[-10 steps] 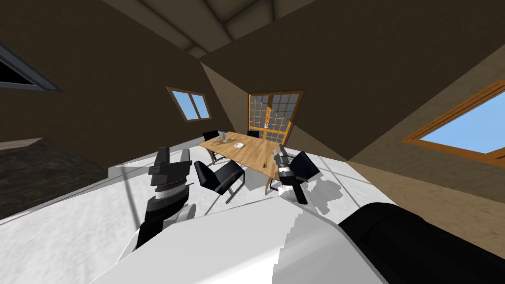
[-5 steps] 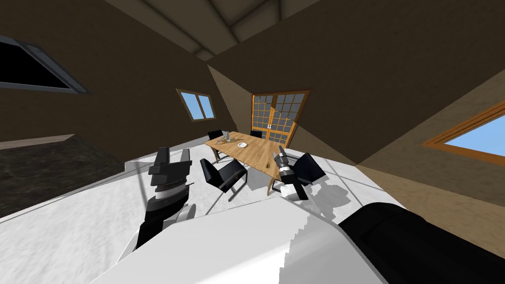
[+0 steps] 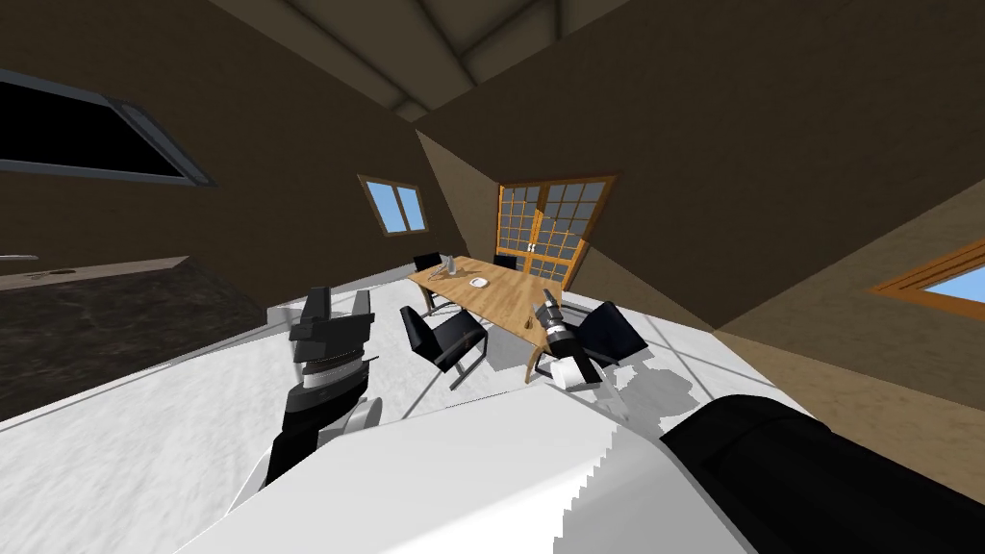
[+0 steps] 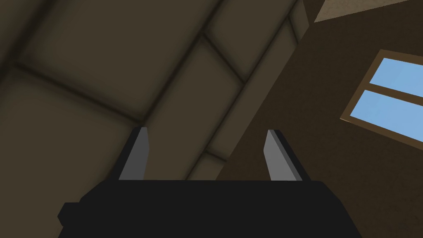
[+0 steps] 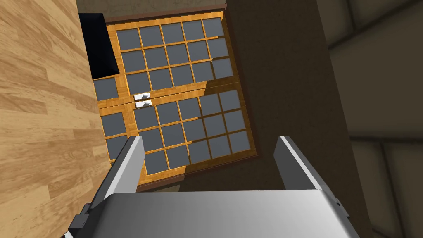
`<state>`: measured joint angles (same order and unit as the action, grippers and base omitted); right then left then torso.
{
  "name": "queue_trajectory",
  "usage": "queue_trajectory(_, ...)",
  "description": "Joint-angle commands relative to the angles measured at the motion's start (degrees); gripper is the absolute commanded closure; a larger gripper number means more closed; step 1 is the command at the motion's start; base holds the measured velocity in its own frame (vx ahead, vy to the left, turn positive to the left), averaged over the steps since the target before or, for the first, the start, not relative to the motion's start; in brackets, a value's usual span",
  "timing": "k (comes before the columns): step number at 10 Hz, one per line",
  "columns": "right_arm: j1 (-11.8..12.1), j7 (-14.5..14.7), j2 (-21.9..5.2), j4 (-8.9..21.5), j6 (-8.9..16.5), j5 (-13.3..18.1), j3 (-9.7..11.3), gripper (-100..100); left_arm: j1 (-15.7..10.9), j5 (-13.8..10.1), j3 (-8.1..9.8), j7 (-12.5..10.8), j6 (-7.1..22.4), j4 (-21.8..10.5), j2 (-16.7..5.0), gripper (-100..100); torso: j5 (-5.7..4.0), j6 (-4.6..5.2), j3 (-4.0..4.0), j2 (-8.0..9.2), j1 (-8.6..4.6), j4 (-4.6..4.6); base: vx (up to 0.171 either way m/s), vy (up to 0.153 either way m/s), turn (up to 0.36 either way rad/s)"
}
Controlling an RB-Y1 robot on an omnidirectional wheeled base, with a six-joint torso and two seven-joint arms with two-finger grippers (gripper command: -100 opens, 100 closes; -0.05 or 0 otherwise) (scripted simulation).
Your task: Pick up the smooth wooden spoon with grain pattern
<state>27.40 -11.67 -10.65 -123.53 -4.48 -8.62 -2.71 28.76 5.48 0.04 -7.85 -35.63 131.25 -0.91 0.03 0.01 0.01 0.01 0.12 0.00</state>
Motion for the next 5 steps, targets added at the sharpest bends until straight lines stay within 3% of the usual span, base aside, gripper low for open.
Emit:
queue_trajectory(1,-0.2,-2.9,-0.6,1.1,2.9,-0.5,-0.9,-100,0.0,0.0,0.0,0.0,0.0,0.0,0.0,0,0.0,0.0,0.0,0.0,0.0,0.0,0.004,0.046,0.124)
queue_trajectory(2,-0.2,-3.3,-0.6,1.1,3.8,-0.5,-0.9,-100,0.0,0.0,0.0,0.0,0.0,0.0,0.0,0,0.0,-0.02,-0.01,-0.01,0.03,0.0,0.007,0.035,0.056)
queue_trajectory(5,-0.9,-8.4,-1.9,3.5,8.4,-1.8,-2.9,-100,0.0,0.0,0.0,0.0,0.0,0.0,0.0,0,0.0,0.01,0.0,0.0,0.01,0.0,0.003,0.041,0.095)
